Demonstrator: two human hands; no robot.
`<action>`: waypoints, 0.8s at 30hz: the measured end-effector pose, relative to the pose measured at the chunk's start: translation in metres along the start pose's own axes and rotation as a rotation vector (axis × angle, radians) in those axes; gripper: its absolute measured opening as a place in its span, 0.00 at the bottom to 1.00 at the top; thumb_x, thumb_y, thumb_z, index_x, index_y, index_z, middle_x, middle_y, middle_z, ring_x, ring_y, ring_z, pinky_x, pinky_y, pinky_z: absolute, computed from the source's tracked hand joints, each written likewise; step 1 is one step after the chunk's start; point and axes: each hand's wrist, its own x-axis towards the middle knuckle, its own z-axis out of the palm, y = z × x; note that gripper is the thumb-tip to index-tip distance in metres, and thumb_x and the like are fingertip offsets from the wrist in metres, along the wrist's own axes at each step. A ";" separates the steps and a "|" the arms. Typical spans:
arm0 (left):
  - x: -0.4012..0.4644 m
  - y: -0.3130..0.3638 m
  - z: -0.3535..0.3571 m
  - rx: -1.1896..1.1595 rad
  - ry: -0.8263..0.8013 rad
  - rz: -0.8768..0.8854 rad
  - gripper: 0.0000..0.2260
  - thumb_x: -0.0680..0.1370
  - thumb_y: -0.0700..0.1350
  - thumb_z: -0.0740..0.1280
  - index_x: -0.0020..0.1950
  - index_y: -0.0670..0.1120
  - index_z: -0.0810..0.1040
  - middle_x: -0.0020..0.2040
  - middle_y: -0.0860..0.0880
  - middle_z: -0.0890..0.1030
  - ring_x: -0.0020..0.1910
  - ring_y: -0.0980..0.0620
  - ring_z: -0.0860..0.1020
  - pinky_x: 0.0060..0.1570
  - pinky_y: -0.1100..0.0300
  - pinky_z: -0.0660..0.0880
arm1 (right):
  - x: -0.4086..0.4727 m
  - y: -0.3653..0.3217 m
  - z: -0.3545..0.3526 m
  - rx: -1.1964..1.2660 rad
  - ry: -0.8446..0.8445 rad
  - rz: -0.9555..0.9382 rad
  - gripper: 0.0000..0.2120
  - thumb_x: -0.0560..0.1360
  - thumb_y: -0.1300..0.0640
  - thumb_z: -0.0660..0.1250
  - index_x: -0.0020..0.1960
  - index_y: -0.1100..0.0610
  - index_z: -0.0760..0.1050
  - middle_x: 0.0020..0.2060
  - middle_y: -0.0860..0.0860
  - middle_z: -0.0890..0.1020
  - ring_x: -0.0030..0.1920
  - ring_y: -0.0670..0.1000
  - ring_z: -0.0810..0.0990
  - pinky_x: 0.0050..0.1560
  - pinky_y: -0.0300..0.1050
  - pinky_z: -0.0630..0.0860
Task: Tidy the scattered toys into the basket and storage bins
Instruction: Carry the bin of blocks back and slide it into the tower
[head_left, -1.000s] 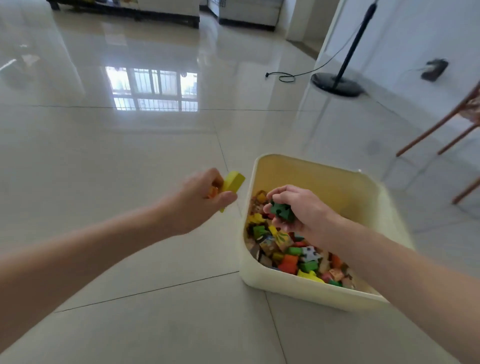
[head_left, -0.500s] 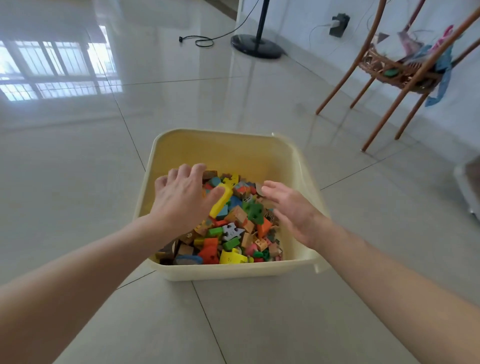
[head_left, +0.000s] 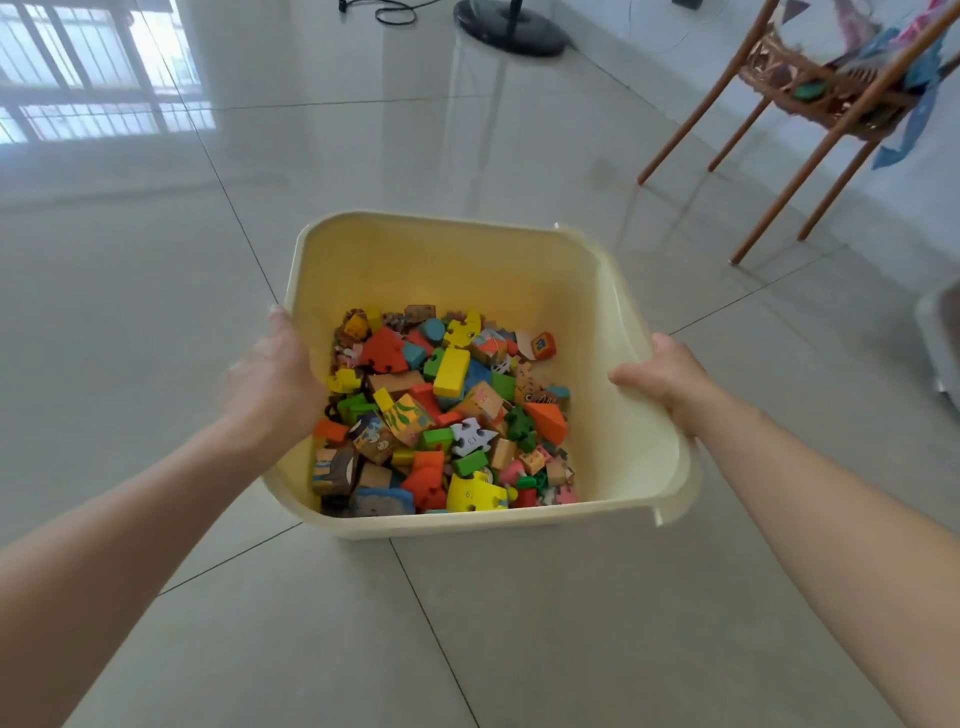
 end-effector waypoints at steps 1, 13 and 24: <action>0.001 -0.001 0.001 0.006 0.011 0.005 0.28 0.77 0.34 0.55 0.76 0.42 0.50 0.61 0.34 0.72 0.57 0.33 0.72 0.49 0.43 0.70 | 0.001 0.001 0.001 0.012 0.009 0.001 0.15 0.68 0.62 0.70 0.53 0.56 0.70 0.46 0.56 0.79 0.44 0.57 0.79 0.44 0.46 0.76; -0.013 0.010 -0.009 -0.028 -0.095 -0.119 0.32 0.78 0.34 0.54 0.77 0.50 0.42 0.64 0.37 0.72 0.54 0.35 0.74 0.49 0.43 0.71 | 0.003 -0.013 -0.001 -0.085 -0.033 0.138 0.18 0.69 0.58 0.70 0.58 0.57 0.72 0.52 0.55 0.79 0.52 0.56 0.78 0.55 0.49 0.76; -0.114 0.017 -0.124 -0.260 -0.358 -0.404 0.30 0.74 0.35 0.65 0.74 0.43 0.57 0.69 0.40 0.66 0.66 0.41 0.67 0.58 0.50 0.69 | -0.190 -0.036 -0.015 0.505 -0.077 0.700 0.15 0.62 0.72 0.66 0.47 0.62 0.77 0.40 0.58 0.81 0.36 0.55 0.78 0.38 0.44 0.75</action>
